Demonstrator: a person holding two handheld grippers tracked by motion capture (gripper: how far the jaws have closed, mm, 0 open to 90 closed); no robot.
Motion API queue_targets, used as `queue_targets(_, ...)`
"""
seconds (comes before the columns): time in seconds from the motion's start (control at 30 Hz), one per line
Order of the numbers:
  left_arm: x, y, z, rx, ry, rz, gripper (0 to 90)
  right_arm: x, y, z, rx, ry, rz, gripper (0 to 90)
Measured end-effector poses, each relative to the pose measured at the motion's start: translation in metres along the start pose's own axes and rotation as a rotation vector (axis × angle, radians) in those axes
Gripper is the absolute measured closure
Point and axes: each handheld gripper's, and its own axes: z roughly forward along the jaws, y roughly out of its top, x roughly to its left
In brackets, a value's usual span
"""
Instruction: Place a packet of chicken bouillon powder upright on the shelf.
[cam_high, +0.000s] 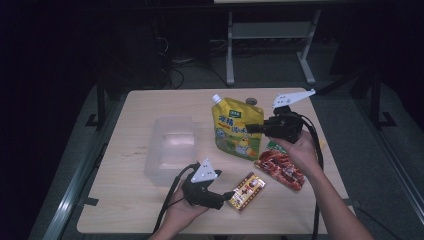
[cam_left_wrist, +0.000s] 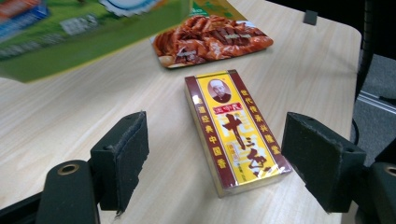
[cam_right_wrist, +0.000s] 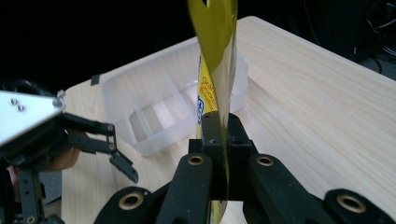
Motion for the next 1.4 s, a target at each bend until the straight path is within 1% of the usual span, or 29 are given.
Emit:
queue_targets(0.13, -0.001, -0.003, -0.002, 0.001, -0.004, 0.012, 22.6, 0.002, 0.007, 0.002, -0.004, 0.011, -0.009, 89.6)
queue_targets(0.23, -0.001, -0.004, -0.005, -0.008, -0.004, 0.008, 22.6, 0.004, 0.013, 0.004, -0.009, 0.021, -0.018, 89.6)
queue_targets(0.27, -0.001, -0.005, -0.005, -0.009, -0.002, 0.013, 22.6, 0.004, 0.015, 0.005, -0.009, 0.028, -0.017, 89.6)
queue_targets(0.33, -0.001, -0.006, -0.005, -0.009, -0.009, 0.01, 22.6, 0.005, 0.019, 0.007, -0.01, 0.036, -0.018, 89.6)
queue_targets(0.37, -0.001, -0.006, -0.005, -0.006, -0.011, 0.018, 22.6, 0.006, 0.022, 0.009, -0.01, 0.039, -0.023, 89.6)
queue_targets(0.5, -0.002, -0.007, -0.005, -0.014, -0.016, 0.027, 22.6, 0.008, 0.031, 0.014, -0.01, 0.055, -0.039, 89.6)
queue_targets(0.57, -0.002, -0.007, -0.006, -0.018, -0.016, 0.025, 22.4, 0.01, 0.036, 0.017, -0.012, 0.064, -0.044, 89.6)
queue_targets(0.63, -0.002, -0.007, -0.008, -0.023, -0.016, 0.035, 22.5, 0.011, 0.04, 0.02, -0.014, 0.076, -0.05, 89.6)
queue_targets(0.73, -0.002, -0.007, -0.009, -0.025, -0.017, 0.035, 22.4, 0.013, 0.047, 0.026, -0.012, 0.092, -0.061, 89.6)
queue_targets(0.8, -0.003, -0.008, -0.008, -0.028, -0.021, 0.026, 22.4, 0.014, 0.049, 0.029, -0.012, 0.101, -0.067, 89.6)
queue_targets(0.87, -0.003, -0.008, -0.008, -0.027, -0.024, 0.023, 22.4, 0.015, 0.055, 0.035, -0.016, 0.119, -0.079, 89.6)
queue_targets(1.13, -0.003, -0.011, -0.009, -0.022, -0.032, 0.028, 22.3, 0.017, 0.068, 0.047, -0.021, 0.148, -0.094, 89.6)
queue_targets(1.2, -0.003, -0.011, -0.009, -0.022, -0.035, 0.018, 22.3, 0.017, 0.072, 0.051, -0.023, 0.16, -0.098, 89.6)
queue_targets(1.4, -0.005, -0.013, -0.008, -0.018, -0.042, 0.02, 22.2, 0.019, 0.08, 0.062, -0.029, 0.189, -0.111, 89.6)
